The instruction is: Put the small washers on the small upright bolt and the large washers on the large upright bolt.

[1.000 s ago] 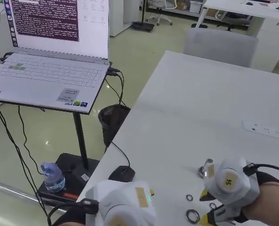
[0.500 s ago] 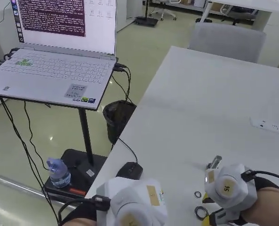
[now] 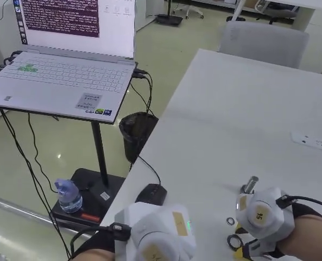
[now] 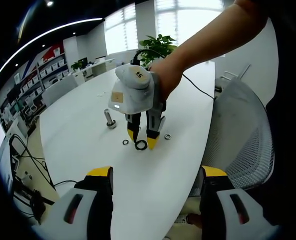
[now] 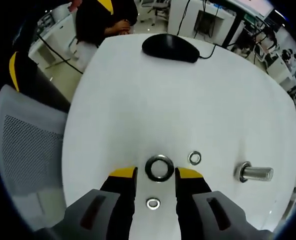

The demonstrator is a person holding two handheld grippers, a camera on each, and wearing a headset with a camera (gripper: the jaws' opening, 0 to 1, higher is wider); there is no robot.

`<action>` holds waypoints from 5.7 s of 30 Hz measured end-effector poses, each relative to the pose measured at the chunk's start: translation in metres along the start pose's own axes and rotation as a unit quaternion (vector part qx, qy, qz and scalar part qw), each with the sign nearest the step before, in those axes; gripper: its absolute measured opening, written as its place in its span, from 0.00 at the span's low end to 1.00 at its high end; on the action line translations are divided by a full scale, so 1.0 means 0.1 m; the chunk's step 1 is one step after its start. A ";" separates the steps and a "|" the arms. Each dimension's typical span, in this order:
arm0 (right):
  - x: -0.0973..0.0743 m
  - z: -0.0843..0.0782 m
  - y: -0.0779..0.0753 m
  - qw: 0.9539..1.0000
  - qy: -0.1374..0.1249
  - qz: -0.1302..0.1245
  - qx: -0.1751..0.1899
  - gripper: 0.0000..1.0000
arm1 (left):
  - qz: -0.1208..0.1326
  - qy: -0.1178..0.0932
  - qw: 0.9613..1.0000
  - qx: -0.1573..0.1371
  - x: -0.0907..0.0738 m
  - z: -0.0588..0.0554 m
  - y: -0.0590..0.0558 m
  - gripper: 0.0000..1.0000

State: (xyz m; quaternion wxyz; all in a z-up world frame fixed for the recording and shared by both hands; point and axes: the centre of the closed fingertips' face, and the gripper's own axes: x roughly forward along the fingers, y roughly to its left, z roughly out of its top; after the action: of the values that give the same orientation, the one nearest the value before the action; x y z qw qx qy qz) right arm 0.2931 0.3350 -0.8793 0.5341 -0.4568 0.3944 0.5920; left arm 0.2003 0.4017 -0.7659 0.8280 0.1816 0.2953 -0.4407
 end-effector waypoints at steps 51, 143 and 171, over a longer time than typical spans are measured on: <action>-0.48 -0.31 -0.16 0.999 0.019 0.002 0.040 0.21 | 0.034 0.000 0.999 -0.029 0.05 -0.01 0.08 0.71; -0.47 -0.12 -1.35 0.996 0.039 -0.025 0.080 0.22 | 0.009 -0.021 0.998 -0.061 0.21 -0.03 0.22 0.76; -0.21 -0.21 -1.34 0.995 0.053 -0.018 0.080 0.22 | 0.002 -0.017 0.998 -0.055 0.20 -0.04 0.15 0.76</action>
State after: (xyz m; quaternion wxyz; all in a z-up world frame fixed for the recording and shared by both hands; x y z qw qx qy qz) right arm 0.4290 0.3249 -0.8624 0.5576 -0.4505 0.4600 0.5240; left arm 0.2203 0.3995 -0.7809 0.8427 0.1292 0.3043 -0.4250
